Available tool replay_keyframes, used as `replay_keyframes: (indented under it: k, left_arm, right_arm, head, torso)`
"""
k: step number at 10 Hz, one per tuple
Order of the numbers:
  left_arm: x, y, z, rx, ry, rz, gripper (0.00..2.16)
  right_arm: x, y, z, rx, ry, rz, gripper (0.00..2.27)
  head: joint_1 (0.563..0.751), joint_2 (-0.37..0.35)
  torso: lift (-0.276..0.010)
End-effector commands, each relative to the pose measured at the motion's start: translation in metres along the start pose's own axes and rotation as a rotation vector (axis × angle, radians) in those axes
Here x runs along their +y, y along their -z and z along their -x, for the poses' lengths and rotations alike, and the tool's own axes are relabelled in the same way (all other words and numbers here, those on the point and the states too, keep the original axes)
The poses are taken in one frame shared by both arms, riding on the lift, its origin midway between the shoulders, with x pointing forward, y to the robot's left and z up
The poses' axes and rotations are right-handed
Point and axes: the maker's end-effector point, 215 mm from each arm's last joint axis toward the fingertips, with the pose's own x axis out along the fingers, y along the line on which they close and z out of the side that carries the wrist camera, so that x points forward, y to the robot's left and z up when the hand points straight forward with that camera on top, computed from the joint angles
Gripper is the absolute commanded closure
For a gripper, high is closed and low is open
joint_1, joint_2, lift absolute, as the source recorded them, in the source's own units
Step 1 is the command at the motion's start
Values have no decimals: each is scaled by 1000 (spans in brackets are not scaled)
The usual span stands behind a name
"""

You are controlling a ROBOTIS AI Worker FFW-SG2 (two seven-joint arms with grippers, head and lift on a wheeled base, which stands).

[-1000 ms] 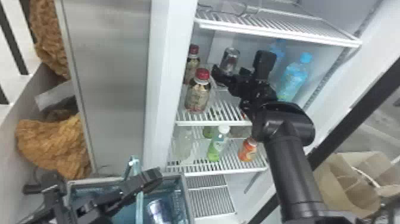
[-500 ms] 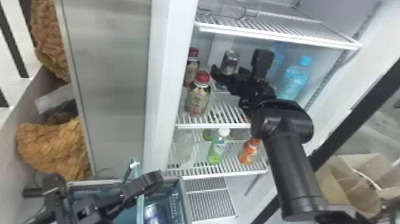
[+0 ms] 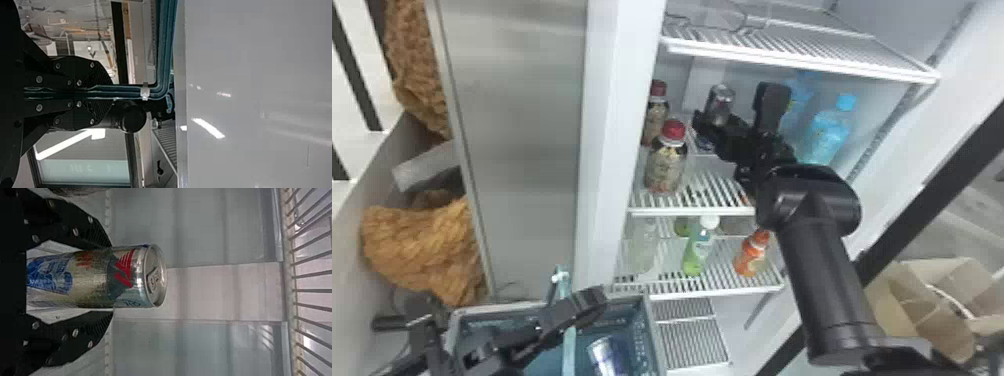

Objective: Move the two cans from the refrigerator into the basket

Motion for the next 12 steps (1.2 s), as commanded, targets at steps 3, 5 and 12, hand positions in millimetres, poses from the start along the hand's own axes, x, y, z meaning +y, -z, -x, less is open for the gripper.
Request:
replay_keyframes:
  k: [3,5,12]
  left_arm:
    - [0,0,0,-3,2,2,1190]
    - [0,0,1,-6,2,4,1190]
    - [0,-1,3,-15,8,7,1190]
  right_arm:
    - [-4,1,1,-5,7,15,1280]
    - [-5,-10,10,-42,15,36,1280]
    - [9,-19,68,-48,18,63,1280]
  head:
    - [655,-300]
    - [655,-302]
    - [657,-311]
  torso:
    - [-31]
    - [-31]
    - [-31]
